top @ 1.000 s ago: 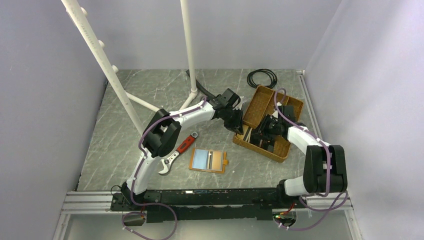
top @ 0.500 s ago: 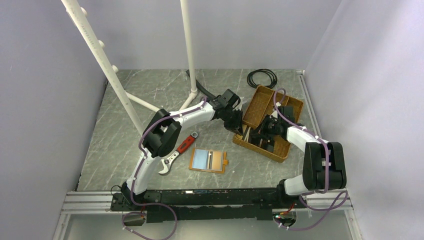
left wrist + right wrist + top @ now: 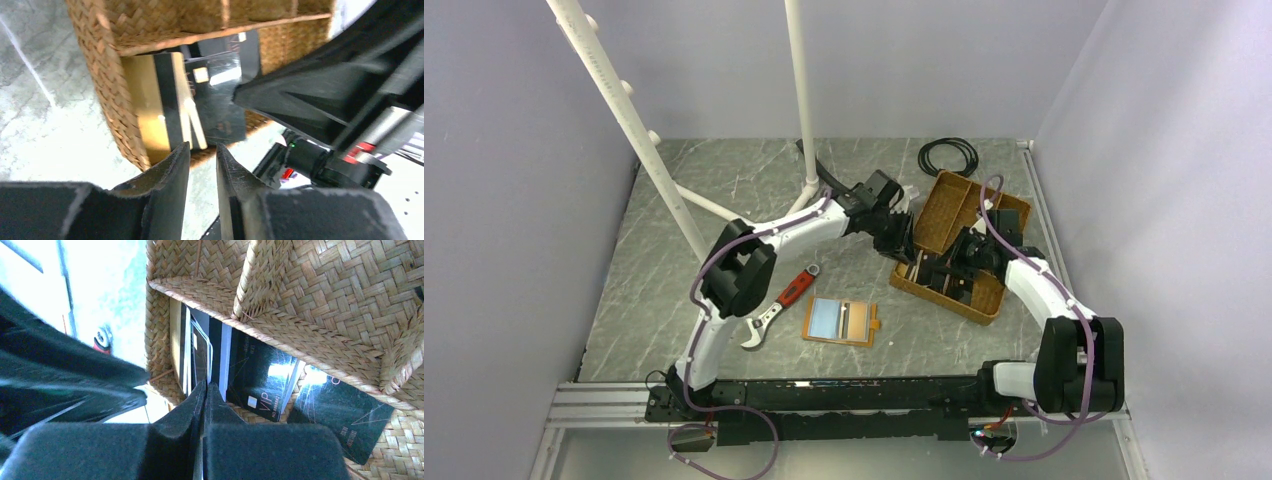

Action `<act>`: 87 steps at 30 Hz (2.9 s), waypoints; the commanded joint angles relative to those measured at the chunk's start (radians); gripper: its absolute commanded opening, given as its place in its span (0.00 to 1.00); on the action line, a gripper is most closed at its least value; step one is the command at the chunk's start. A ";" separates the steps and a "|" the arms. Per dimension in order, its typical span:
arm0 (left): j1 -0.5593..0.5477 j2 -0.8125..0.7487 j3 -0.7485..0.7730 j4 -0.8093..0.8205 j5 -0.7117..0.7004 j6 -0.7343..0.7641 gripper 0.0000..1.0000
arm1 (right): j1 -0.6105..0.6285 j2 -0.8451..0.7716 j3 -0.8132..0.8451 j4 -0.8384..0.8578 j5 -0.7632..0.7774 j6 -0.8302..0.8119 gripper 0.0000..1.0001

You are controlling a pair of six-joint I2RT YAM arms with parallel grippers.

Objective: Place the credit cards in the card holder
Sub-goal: Pick up the credit card from the storage box.

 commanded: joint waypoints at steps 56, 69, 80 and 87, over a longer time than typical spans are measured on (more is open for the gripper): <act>0.010 -0.129 -0.041 0.074 0.074 -0.030 0.36 | 0.051 0.144 0.068 0.097 -0.190 0.014 0.13; 0.010 -0.145 -0.059 0.079 0.073 -0.030 0.36 | 0.058 0.180 0.040 0.089 -0.130 0.003 0.20; 0.010 -0.147 -0.069 0.083 0.076 -0.032 0.36 | 0.060 0.182 0.045 0.071 -0.048 -0.006 0.26; 0.011 -0.154 -0.070 0.082 0.073 -0.028 0.36 | 0.060 0.202 0.040 0.084 -0.032 0.004 0.29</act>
